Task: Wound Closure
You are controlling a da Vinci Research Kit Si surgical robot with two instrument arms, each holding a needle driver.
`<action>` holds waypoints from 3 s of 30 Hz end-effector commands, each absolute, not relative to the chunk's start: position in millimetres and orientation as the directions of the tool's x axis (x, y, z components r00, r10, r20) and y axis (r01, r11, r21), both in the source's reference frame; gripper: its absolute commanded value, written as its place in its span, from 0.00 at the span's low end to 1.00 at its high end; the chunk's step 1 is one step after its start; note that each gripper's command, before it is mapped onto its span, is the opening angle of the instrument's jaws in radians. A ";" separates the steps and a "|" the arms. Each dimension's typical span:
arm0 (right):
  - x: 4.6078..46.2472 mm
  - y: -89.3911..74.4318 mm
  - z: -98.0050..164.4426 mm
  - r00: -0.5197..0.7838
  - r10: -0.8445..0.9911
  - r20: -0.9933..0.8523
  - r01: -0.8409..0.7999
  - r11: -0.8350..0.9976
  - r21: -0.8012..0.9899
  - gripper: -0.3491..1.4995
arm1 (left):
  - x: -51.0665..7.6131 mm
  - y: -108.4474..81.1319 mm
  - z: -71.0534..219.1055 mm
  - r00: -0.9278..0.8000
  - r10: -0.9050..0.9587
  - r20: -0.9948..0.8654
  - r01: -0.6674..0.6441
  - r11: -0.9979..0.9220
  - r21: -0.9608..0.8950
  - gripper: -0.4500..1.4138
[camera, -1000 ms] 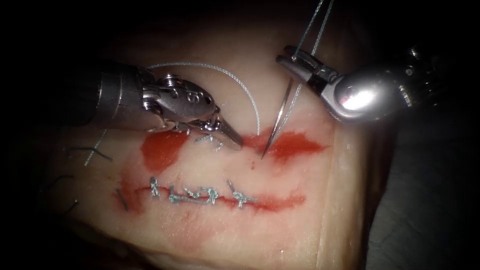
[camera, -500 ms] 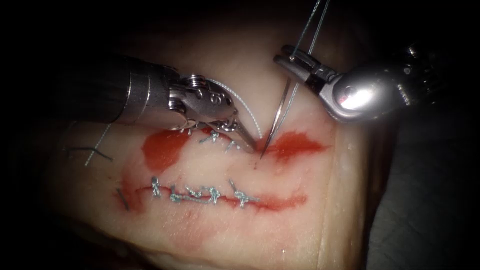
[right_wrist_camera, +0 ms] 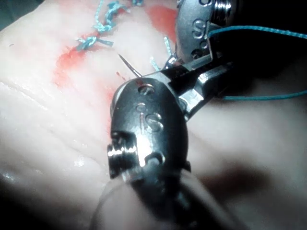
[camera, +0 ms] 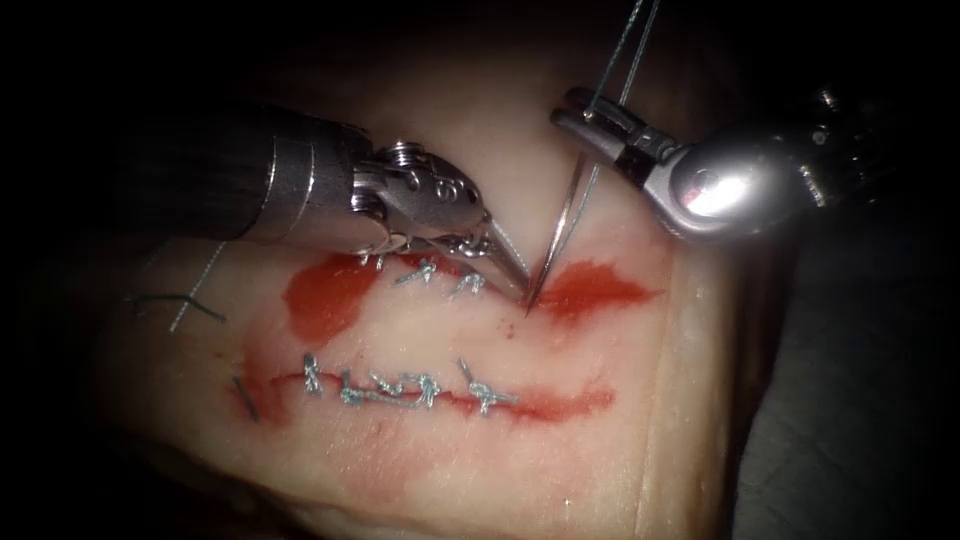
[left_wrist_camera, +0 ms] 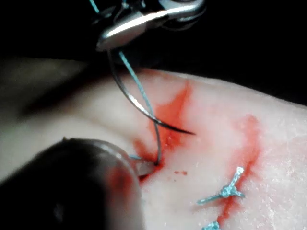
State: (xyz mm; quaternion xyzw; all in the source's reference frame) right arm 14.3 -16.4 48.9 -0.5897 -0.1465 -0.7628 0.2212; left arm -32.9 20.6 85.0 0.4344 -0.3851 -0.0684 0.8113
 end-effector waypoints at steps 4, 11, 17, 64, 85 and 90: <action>15.0 -16.3 49.4 -0.208 -0.152 0.966 0.510 -0.860 -0.026 0.00 | -33.5 20.6 85.7 0.706 -0.434 0.560 -0.213 0.625 0.751 0.00; 15.1 -16.2 49.4 -0.229 -0.125 0.965 0.517 -0.856 0.012 0.00 | -33.6 20.3 86.1 0.746 -0.391 0.539 -0.189 0.652 0.734 0.00; 15.4 -16.2 49.4 -0.243 -0.092 0.966 0.520 -0.853 0.050 0.00 | -33.6 20.5 86.2 0.759 -0.370 0.536 -0.214 0.636 0.742 0.00; 16.7 -15.7 52.6 -0.384 0.152 0.911 0.331 -0.898 0.290 0.00 | -33.6 20.4 87.1 0.824 -0.425 0.374 -0.325 0.187 0.927 0.00; 17.9 -16.4 53.8 -0.394 0.163 0.905 0.274 -0.919 0.284 0.00 | -33.4 20.9 86.5 0.818 -0.433 0.379 -0.328 0.191 0.925 0.00; 17.9 -16.4 54.0 -0.397 0.163 0.903 0.269 -0.920 0.284 0.00 | -33.4 21.0 86.4 0.816 -0.434 0.381 -0.330 0.192 0.924 0.00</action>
